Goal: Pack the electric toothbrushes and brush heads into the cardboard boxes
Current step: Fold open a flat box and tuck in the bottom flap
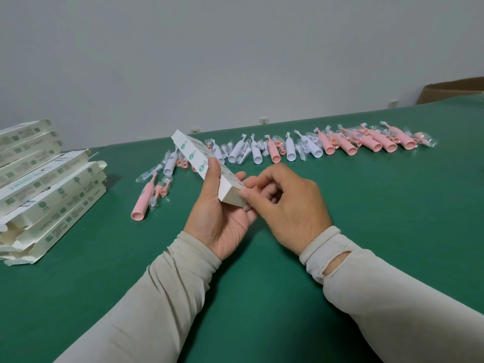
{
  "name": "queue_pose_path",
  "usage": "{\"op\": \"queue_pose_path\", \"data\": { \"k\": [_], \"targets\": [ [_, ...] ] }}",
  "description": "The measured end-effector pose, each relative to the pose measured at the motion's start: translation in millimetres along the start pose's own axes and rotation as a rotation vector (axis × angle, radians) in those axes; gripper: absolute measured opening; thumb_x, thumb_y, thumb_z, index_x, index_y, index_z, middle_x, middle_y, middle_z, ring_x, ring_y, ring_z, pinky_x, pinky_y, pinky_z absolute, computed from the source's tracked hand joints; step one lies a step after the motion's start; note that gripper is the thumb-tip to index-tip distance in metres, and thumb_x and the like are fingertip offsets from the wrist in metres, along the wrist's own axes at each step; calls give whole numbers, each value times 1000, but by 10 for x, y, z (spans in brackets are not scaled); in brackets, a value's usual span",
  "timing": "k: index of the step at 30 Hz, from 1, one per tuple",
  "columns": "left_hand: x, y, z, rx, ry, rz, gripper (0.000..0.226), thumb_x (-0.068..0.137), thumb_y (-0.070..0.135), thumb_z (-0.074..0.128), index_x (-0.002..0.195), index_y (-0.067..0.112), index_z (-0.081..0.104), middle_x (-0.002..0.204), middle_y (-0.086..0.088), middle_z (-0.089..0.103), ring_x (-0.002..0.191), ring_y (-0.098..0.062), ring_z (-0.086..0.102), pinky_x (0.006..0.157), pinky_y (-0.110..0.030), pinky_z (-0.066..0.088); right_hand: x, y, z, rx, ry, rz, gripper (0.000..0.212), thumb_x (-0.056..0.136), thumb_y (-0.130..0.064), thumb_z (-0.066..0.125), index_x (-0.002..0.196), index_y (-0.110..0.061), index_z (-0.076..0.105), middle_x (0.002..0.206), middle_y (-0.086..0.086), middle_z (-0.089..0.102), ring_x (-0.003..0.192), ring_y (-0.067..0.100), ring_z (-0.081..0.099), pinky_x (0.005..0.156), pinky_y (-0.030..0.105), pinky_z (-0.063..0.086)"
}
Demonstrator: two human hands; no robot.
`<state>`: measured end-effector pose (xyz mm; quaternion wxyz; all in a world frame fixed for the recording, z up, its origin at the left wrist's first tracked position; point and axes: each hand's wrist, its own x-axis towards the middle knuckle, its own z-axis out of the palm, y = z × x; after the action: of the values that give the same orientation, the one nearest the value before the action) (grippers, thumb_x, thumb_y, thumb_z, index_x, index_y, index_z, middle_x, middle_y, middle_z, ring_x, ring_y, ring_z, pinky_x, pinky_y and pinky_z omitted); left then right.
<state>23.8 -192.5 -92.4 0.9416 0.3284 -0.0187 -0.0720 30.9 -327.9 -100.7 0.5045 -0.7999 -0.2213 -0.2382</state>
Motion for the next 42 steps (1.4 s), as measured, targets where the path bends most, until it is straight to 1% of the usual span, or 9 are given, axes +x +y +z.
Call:
{"op": "queue_pose_path", "data": {
  "k": [5, 10, 13, 18, 25, 28, 34, 37, 42],
  "targets": [
    [-24, 22, 19, 91, 68, 69, 74, 78, 58, 67, 128, 7, 46, 132, -25, 57, 110, -36, 68, 85, -53, 57, 117, 70, -84, 225, -6, 127, 13, 82, -39, 70, 82, -28, 63, 67, -11, 65, 56, 4, 55, 57, 21, 49],
    [-48, 247, -211, 1631, 226, 461, 49, 81, 30, 80, 124, 25, 57, 110, 7, 62, 104, -15, 58, 87, -34, 48, 267, 126, -239, 479, 157, 415, 25, 96, -39, 55, 88, -19, 65, 74, -3, 71, 51, 10, 58, 49, 23, 47],
    [-93, 408, -374, 1982, 300, 520, 52, 81, 32, 77, 127, 26, 55, 120, 4, 53, 111, -17, 48, 90, -32, 38, 317, 131, -355, 712, 168, 530, 51, 94, -62, 40, 96, -20, 68, 80, 0, 74, 54, 15, 61, 45, 24, 46],
    [-138, 478, -422, 2049, 349, 439, 50, 82, 36, 76, 125, 26, 52, 124, 3, 51, 112, -18, 46, 93, -37, 42, 293, 96, -391, 642, 119, 429, 26, 96, -39, 60, 90, -15, 68, 80, 0, 73, 59, 16, 68, 47, 25, 52],
    [-233, 510, -349, 2112, 326, 409, 90, 64, 97, 38, 130, 37, 44, 115, 13, 57, 104, -15, 53, 84, -41, 49, 201, 30, -209, 838, 20, 563, 11, 103, -12, 51, 100, -8, 61, 71, 9, 70, 53, 16, 66, 50, 24, 55],
    [-261, 667, -360, 2262, 311, 491, 72, 64, 98, 29, 105, 40, 44, 88, 18, 49, 80, -11, 47, 66, -34, 39, 169, 65, -167, 601, -43, 458, 10, 103, -17, 51, 100, -22, 59, 80, 6, 68, 55, 14, 64, 53, 26, 55],
    [-350, 755, -707, 2143, 303, 532, 65, 64, 100, 34, 100, 47, 42, 87, 22, 51, 80, 0, 49, 75, -37, 46, 84, 175, -115, 47, -221, 72, 26, 101, -25, 54, 123, -31, 66, 102, -21, 66, 85, 0, 63, 82, 12, 47],
    [-361, 928, -893, 1753, 578, 636, 55, 64, 91, 51, 101, 51, 45, 92, 28, 57, 84, -3, 59, 69, -31, 53, 40, 229, -46, -11, -300, 130, 32, 99, -24, 58, 130, -29, 62, 96, -20, 62, 85, 0, 58, 77, 4, 39],
    [-362, 1265, -1099, 1333, 1041, 892, 48, 70, 79, 61, 95, 39, 50, 99, 10, 63, 90, -20, 64, 75, -45, 57, 186, 51, 253, -294, -418, -58, 48, 95, -19, 57, 142, -28, 50, 132, -7, 54, 115, 13, 53, 103, 30, 41]
  ]
}}
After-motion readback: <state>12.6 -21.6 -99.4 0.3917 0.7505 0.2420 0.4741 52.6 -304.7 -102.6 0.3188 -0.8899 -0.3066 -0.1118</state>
